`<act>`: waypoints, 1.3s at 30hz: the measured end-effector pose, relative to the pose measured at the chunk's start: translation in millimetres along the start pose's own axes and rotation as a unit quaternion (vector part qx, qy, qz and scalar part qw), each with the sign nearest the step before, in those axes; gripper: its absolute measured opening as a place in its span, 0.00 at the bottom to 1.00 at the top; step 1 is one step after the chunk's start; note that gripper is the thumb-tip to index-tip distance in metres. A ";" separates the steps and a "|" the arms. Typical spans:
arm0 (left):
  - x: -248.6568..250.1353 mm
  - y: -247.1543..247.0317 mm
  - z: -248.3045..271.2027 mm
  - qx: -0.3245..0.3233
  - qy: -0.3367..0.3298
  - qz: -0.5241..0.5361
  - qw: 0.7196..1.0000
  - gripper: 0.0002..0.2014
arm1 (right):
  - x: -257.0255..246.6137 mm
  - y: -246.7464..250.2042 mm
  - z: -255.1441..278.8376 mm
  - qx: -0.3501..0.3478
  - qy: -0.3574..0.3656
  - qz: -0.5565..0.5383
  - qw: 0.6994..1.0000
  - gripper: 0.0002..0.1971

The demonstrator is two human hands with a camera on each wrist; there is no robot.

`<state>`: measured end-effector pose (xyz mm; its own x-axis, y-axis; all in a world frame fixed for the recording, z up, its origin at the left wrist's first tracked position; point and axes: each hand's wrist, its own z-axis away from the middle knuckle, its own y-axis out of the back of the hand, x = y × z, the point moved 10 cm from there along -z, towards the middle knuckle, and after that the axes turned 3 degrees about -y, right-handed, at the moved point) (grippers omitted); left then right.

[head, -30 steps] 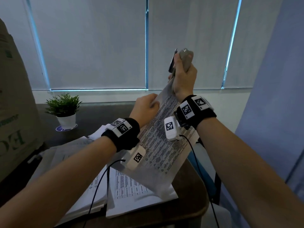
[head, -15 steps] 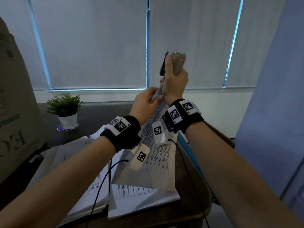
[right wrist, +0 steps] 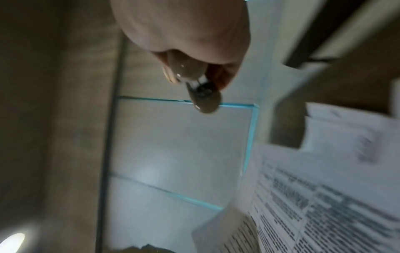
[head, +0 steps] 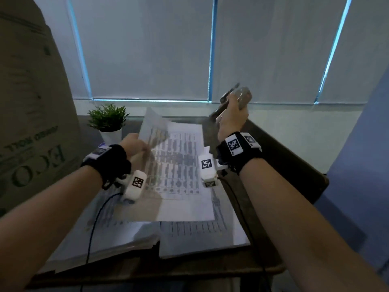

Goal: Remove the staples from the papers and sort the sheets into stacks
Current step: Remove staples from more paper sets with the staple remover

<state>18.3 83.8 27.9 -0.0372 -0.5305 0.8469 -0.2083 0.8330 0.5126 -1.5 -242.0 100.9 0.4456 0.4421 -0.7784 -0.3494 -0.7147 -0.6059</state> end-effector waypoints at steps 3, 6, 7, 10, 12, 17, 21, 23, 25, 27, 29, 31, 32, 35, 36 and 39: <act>-44.5 37.9 3.3 0.017 0.074 -0.141 0.987 0.16 | 96.2 9.0 3.2 -0.031 -0.224 0.032 0.974 0.12; -81.0 56.8 7.9 -0.006 0.135 -0.234 0.963 0.19 | 162.4 18.5 28.4 -0.082 -0.353 0.032 0.932 0.18; -91.4 59.8 10.0 -0.014 0.149 -0.261 0.954 0.19 | 176.3 22.4 35.2 -0.092 -0.371 0.035 0.923 0.19; -117.0 64.5 13.0 -0.037 0.171 -0.315 0.933 0.20 | 204.6 36.4 47.5 -0.090 -0.402 0.025 0.911 0.18; -118.7 62.7 3.4 -0.025 0.142 -0.310 0.940 0.27 | 218.0 45.5 51.4 -0.069 -0.423 0.009 0.903 0.12; -59.0 -14.0 5.5 -0.102 0.039 -0.161 0.981 0.26 | 231.4 59.7 45.5 -0.050 -0.400 -0.021 0.915 0.10; -63.1 -97.0 28.2 -0.216 0.141 -0.007 0.966 0.04 | 251.8 78.4 45.0 -0.043 -0.398 -0.031 0.916 0.12; -74.6 -113.1 27.0 -0.211 0.158 -0.025 0.964 0.09 | 260.2 89.0 42.7 -0.021 -0.401 -0.050 0.914 0.11; -81.3 -123.0 22.5 -0.189 0.151 -0.052 0.969 0.08 | 266.0 94.9 40.1 -0.009 -0.412 -0.080 0.907 0.21; -79.6 -134.0 23.6 -0.195 0.131 -0.084 0.968 0.13 | 268.3 96.9 38.3 -0.007 -0.420 -0.105 0.901 0.28; -77.2 -140.4 24.4 -0.200 0.112 -0.155 0.961 0.23 | 267.1 96.0 37.9 -0.024 -0.413 -0.092 0.906 0.27; -71.5 -141.4 24.5 -0.184 0.098 -0.197 0.958 0.28 | 267.1 92.8 38.2 -0.048 -0.411 -0.093 0.906 0.23; -69.6 -143.2 23.7 -0.181 0.094 -0.203 0.958 0.29 | 267.6 91.8 38.8 -0.055 -0.414 -0.093 0.904 0.21; -61.0 -148.1 24.8 -0.167 0.071 -0.218 0.959 0.29 | 266.5 91.8 38.6 -0.064 -0.411 -0.093 0.905 0.15; -57.6 -149.0 25.1 -0.159 0.059 -0.212 0.962 0.29 | 265.9 90.9 38.7 -0.067 -0.410 -0.094 0.905 0.14; -49.6 -142.3 18.9 -0.100 0.032 -0.149 0.983 0.23 | 268.2 91.1 37.6 -0.068 -0.411 -0.095 0.904 0.14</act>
<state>31.2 -11.5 -89.8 0.0592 -0.7506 0.6581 -0.0033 0.6591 0.7520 55.2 -168.1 -169.3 -0.2960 0.7778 -0.5545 -0.2017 -0.6183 -0.7596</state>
